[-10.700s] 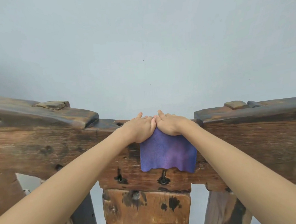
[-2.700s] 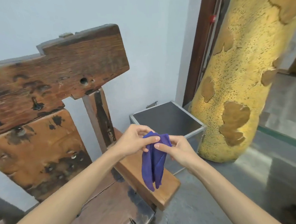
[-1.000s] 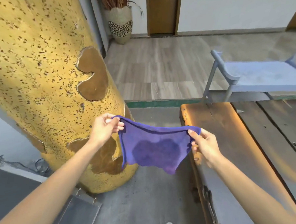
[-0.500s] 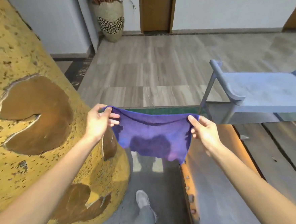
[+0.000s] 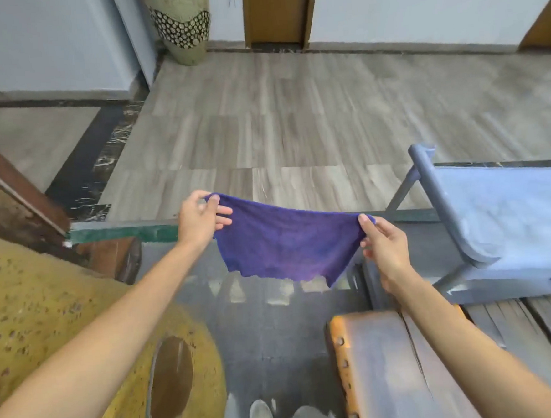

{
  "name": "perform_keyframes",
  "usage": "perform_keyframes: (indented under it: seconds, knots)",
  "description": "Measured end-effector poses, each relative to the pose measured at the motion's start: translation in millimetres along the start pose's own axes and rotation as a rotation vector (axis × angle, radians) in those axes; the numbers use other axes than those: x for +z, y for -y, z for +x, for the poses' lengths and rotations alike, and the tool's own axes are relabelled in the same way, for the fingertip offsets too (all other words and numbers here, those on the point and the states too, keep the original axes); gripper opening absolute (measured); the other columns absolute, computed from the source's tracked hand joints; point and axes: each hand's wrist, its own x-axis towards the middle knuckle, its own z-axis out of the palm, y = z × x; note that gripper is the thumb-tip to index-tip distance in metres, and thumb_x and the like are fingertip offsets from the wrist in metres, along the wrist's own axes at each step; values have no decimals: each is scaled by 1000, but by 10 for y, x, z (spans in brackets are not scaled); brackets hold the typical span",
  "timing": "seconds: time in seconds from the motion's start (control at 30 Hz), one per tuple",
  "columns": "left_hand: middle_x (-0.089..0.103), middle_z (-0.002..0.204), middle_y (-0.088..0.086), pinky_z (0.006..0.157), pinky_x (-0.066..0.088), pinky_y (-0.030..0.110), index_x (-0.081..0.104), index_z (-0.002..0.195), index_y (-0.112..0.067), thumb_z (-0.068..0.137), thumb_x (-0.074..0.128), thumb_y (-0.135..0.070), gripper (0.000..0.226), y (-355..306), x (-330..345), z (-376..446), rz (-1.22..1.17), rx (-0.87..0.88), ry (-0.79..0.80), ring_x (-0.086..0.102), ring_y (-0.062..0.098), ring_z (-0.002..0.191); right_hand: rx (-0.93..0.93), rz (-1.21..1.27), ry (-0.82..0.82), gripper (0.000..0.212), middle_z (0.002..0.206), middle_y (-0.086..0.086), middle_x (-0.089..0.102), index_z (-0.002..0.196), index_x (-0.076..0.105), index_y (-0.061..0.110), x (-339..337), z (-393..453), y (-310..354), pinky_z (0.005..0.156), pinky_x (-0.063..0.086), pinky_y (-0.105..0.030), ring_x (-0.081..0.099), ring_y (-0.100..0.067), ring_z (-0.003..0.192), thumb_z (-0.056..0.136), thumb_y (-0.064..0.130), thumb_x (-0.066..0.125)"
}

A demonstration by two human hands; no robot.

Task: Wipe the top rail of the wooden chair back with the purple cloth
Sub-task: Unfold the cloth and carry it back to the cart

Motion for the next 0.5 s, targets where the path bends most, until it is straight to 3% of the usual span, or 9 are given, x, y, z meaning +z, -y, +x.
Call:
perform_keyframes:
  seconds: [0.3, 0.5]
  knots:
    - [78, 73, 2, 47, 51, 19, 55, 96, -18, 101, 56, -24, 7, -83, 811, 1607, -7, 6, 96, 71, 16, 53, 4, 9, -135, 22, 66, 11, 58, 74, 72, 27, 144, 1552, 112, 48, 42, -16, 52, -5, 54, 92, 38, 71]
    - [77, 75, 1, 50, 52, 21, 54, 92, -18, 103, 54, -21, 11, -101, 1527, 2737, 54, -21, 162, 70, 15, 54, 27, -25, -191, 23, 61, 6, 58, 74, 71, 23, 239, 2768, 141, 49, 47, -17, 53, -5, 50, 95, 34, 70]
